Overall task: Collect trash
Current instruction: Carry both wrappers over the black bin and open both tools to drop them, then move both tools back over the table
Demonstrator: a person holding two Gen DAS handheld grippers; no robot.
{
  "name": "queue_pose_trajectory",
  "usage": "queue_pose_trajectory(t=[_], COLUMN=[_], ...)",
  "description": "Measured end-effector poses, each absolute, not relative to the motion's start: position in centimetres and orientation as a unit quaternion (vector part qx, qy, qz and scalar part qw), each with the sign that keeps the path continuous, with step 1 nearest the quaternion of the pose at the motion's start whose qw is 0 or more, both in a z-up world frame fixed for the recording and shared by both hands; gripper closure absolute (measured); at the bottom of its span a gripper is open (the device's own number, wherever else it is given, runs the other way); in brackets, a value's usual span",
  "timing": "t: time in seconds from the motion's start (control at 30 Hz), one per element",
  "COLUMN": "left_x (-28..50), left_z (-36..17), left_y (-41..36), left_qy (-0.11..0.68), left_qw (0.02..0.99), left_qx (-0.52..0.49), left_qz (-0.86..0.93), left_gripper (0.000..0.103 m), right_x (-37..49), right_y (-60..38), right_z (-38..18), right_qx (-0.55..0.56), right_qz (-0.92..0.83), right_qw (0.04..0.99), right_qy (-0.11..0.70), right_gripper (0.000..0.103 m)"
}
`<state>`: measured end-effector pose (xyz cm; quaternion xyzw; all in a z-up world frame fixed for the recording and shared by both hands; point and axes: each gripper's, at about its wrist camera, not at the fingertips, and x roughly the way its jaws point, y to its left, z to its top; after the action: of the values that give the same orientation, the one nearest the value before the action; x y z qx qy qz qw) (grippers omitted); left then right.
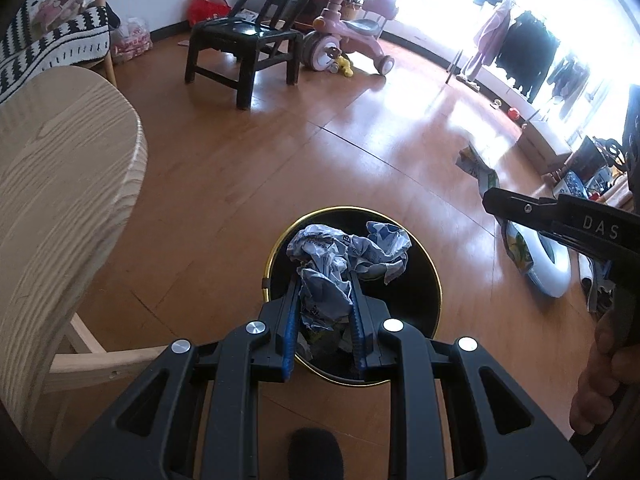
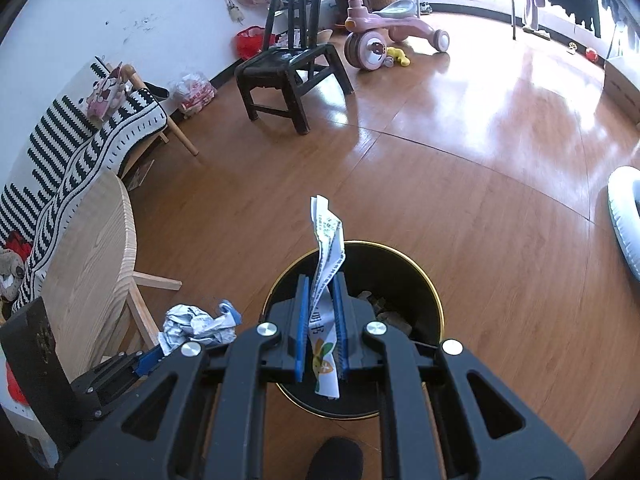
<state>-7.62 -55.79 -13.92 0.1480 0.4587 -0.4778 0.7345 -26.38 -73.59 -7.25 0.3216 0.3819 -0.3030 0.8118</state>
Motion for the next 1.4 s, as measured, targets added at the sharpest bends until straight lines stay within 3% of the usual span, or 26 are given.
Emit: queue_pose_trajectory(t=[0.13, 0.2, 0.23, 0.3, 0.33, 0.77, 1.03, 1.17, 1.4], left_x=[-7.6, -7.7, -7.7, -8.0, -8.1, -7.8, -6.5, -4.8, -0.3], left_z=[-14.3, -14.6, -14.6, -14.4, -14.4, -13.5, -10.5, -8.7, -6.2], left_y=[-56.3, -56.4, -56.4, -56.4, -56.5, -55.2, -51.3, -47.8, -39.1], left_qy=[0.462, 0.463, 0.46, 0.451, 0.449, 0.442, 0.423, 0.412, 0.396], left_qw=[0.726, 0.726, 0.729, 0.734, 0.733, 0.742, 0.767, 0.788, 0.834], left_qx=[0.151, 0.154, 0.153, 0.154, 0.158, 0.157, 0.144, 0.14, 0.125], left_qz=[-0.486, -0.485, -0.483, -0.484, -0.487, -0.479, -0.459, -0.435, -0.362], left_gripper=[0.08, 0.051, 0.044, 0.037, 0.037, 0.03, 0.011, 0.008, 0.007], right_x=[-26.5, -26.6, -26.5, -26.6, -26.7, -25.8, -23.4, -20.5, -13.2], right_y=[-73.6, -73.7, -73.8, -73.7, -73.7, -73.1, -71.1, -68.7, -62.1], right_z=[-7.2, -7.2, -7.3, -7.2, -7.1, -6.5, -4.7, -3.4, -1.0], right_qx=[0.323, 0.328, 0.33, 0.331, 0.33, 0.319, 0.308, 0.297, 0.267], right_qz=[-0.306, -0.307, -0.307, -0.309, -0.31, -0.305, -0.293, -0.273, -0.208], right_qw=[0.811, 0.809, 0.808, 0.809, 0.811, 0.818, 0.831, 0.843, 0.868], right_qy=[0.38, 0.379, 0.379, 0.374, 0.371, 0.37, 0.357, 0.355, 0.363], right_gripper=[0.09, 0.088, 0.083, 0.043, 0.041, 0.04, 0.022, 0.015, 0.014])
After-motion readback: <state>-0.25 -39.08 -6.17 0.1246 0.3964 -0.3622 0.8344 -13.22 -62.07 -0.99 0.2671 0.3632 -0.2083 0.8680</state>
